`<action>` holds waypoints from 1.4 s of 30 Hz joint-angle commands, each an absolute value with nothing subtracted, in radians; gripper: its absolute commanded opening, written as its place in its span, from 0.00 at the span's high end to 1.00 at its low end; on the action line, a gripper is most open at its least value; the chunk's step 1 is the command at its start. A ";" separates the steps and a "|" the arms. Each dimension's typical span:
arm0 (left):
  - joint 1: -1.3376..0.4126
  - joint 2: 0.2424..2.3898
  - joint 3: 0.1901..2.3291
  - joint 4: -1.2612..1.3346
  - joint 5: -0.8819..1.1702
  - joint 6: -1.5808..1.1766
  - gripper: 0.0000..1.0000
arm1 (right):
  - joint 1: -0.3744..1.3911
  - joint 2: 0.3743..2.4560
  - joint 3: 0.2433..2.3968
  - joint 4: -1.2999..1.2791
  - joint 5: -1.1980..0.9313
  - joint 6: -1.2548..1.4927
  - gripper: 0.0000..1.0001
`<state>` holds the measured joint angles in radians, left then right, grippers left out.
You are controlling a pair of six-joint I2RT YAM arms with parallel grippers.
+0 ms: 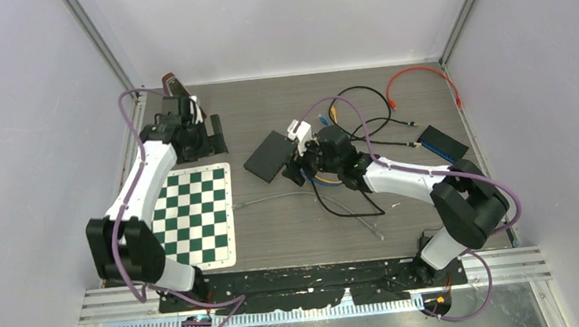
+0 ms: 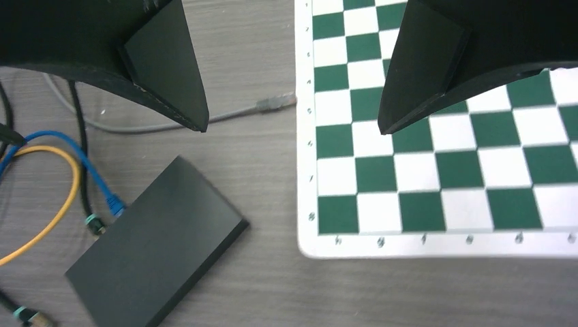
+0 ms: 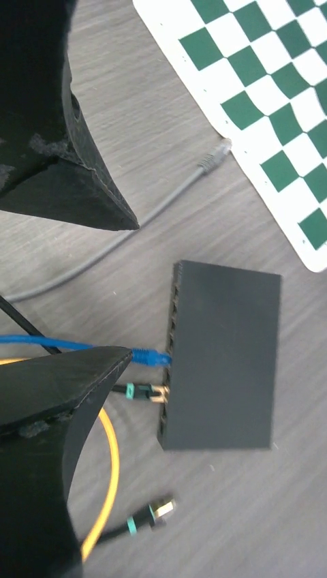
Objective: Insert the plug into the switch port
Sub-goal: Pick up the connector from the center of the board.
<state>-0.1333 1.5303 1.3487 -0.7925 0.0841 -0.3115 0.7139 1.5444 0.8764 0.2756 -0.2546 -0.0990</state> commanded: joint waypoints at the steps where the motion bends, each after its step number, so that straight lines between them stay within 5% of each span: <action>1: -0.115 1.359 1.187 -0.704 0.047 -0.346 0.00 | 0.750 1.595 0.918 0.232 -0.355 -0.085 0.31; 7: -0.092 1.149 0.987 -0.580 0.126 -0.424 0.02 | 0.809 1.709 0.985 0.196 -0.406 -0.166 0.31; 16: -0.082 1.143 0.911 -0.735 -0.049 -0.570 0.09 | 0.878 1.890 1.152 0.173 -0.487 -0.221 0.32; 33: -0.005 1.102 0.740 -0.681 0.136 -0.663 0.16 | 0.989 2.117 1.365 0.100 -0.354 -0.280 0.37; 38: 0.027 1.120 0.736 -0.675 0.129 -0.642 0.17 | 1.001 2.107 1.303 0.153 -0.282 -0.298 0.47; 42: 0.028 1.124 0.722 -0.642 0.188 -0.624 0.22 | 1.003 2.084 1.249 0.211 -0.279 -0.300 0.67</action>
